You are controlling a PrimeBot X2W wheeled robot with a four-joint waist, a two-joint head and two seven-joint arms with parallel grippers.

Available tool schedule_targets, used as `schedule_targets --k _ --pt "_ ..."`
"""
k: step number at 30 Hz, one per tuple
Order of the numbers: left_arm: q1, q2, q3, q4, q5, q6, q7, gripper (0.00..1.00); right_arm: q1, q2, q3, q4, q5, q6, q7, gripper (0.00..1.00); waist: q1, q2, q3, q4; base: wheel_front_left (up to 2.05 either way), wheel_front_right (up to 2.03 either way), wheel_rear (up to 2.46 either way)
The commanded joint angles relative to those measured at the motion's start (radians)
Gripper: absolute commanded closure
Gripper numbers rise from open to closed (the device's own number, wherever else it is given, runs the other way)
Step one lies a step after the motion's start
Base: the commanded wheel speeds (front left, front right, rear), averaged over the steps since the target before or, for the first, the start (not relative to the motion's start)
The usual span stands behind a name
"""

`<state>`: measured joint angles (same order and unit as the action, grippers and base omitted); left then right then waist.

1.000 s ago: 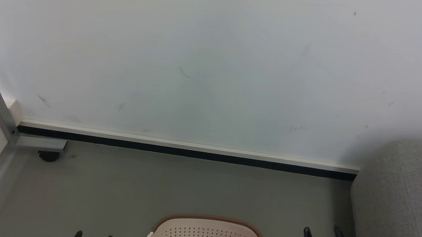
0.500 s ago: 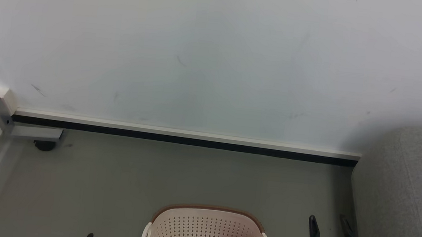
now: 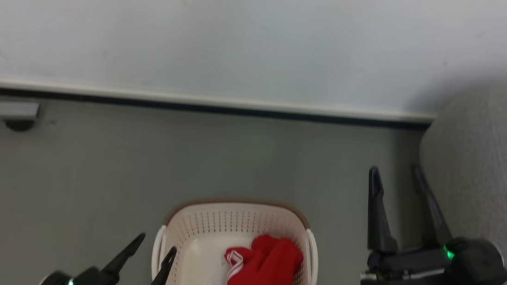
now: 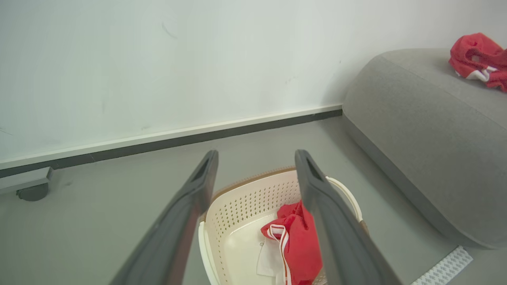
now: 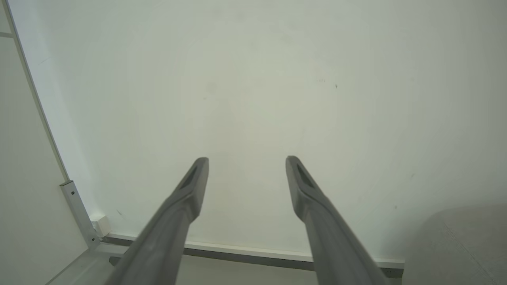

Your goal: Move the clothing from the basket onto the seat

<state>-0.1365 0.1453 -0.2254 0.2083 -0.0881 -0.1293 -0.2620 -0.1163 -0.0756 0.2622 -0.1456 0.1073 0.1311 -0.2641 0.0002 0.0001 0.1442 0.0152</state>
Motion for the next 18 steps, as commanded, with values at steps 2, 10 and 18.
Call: schedule_targets --k 2,10,18 --pt "-0.078 0.033 -0.051 0.035 -0.024 0.0 -0.004 0.0 -0.052 0.008 0.003 -0.015 0.001 -0.001 -0.001 0.0 -0.0002 -0.0001 0.203 -0.067 0.0 0.0 0.0" --pt "-0.367 0.138 -0.282 0.155 -0.087 -0.001 -0.004 0.0 -0.205 0.022 0.019 -0.063 -0.025 -0.001 -0.001 0.0 -0.0002 -0.0001 0.417 -0.076 0.0 0.0 0.0" --pt "-0.619 0.198 -0.592 0.321 -0.209 -0.001 -0.004 0.0 -0.308 0.026 0.049 -0.103 -0.048 -0.001 -0.001 0.0 -0.0002 -0.0001 0.554 -0.086 0.0 0.0 0.0"
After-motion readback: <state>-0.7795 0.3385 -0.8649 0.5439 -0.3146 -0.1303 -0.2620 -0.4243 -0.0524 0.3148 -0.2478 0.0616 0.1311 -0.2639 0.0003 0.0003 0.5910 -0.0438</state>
